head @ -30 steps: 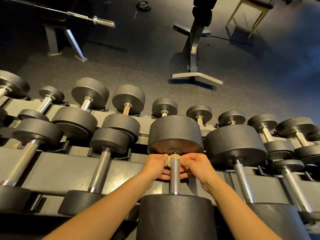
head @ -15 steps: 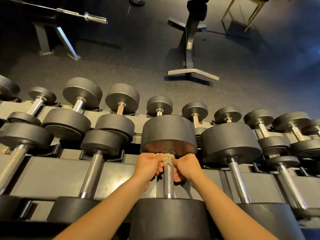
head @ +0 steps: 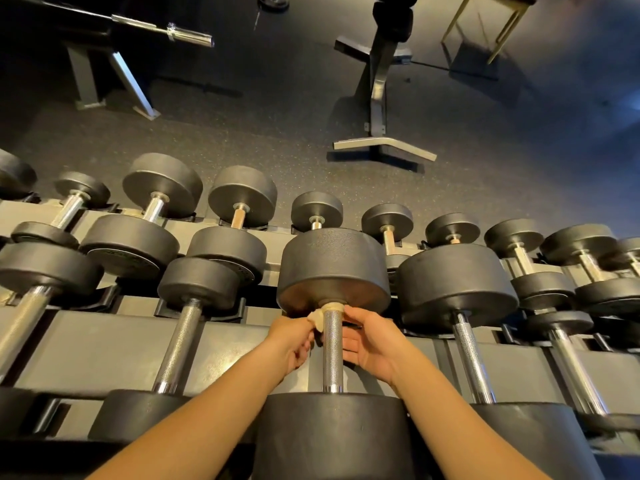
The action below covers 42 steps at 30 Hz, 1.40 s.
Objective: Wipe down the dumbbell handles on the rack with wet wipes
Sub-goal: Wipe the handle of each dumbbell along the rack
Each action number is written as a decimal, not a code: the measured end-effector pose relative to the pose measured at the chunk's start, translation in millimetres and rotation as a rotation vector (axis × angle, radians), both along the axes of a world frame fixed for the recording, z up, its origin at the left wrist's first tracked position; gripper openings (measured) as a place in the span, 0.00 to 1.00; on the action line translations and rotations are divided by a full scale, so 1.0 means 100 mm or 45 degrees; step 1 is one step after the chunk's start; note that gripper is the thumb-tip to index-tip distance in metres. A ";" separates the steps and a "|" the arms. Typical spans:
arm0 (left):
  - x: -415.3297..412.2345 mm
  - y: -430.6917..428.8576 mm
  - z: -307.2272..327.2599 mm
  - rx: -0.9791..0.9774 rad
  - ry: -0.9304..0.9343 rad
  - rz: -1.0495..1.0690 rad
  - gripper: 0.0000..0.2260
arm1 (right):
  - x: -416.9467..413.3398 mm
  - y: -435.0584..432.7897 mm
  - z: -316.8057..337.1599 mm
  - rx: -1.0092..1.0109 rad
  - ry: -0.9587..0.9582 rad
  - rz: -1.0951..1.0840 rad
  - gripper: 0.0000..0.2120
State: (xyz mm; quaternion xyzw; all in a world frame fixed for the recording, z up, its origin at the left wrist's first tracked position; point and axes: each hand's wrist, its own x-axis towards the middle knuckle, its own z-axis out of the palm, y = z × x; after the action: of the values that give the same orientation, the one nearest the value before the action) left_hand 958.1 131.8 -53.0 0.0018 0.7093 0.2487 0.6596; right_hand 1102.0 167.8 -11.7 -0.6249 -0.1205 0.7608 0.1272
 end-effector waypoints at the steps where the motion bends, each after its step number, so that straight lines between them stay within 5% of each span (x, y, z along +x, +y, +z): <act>1: 0.00 0.02 0.04 0.000 -0.066 0.045 0.11 | 0.00 -0.01 0.00 0.014 -0.024 0.029 0.14; 8: 0.01 0.03 0.31 0.306 -0.079 0.043 0.09 | -0.06 0.04 0.06 0.311 -0.404 0.262 0.11; 11: 0.03 -0.02 0.30 0.486 -0.042 -0.145 0.11 | -0.04 0.04 0.13 0.507 -0.591 0.457 0.12; 16: -0.17 -0.15 0.14 0.781 0.387 -0.736 0.19 | 0.04 0.00 0.22 0.592 -0.686 0.873 0.11; 20: -0.25 -0.31 0.12 0.835 0.303 -1.036 0.16 | 0.13 -0.07 0.18 0.687 -0.630 1.177 0.12; 26: -0.11 -0.10 0.15 0.810 0.333 -0.398 0.18 | 0.03 0.02 0.09 1.104 -0.936 1.012 0.22; 29: -0.05 -0.18 0.17 0.760 0.167 -0.405 0.18 | -0.04 0.02 0.08 1.042 -0.722 1.091 0.20; 36: -0.39 -0.44 0.19 0.398 -0.447 -1.054 0.16 | 0.22 -0.10 0.39 0.523 -0.168 1.674 0.17; 38: -0.40 -0.33 0.23 0.422 -0.397 -1.019 0.16 | 0.25 -0.07 0.40 0.497 -0.165 1.572 0.13; 42: -0.26 -0.08 0.13 0.545 -0.027 -0.484 0.15 | 0.15 0.07 0.26 0.770 -0.437 0.938 0.16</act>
State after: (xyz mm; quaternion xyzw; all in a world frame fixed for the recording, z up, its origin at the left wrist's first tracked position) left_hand 931.8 123.3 -40.2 0.2713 0.6207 0.2645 0.6864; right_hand 1116.8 174.9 14.6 -0.5922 -0.5671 0.5725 0.0038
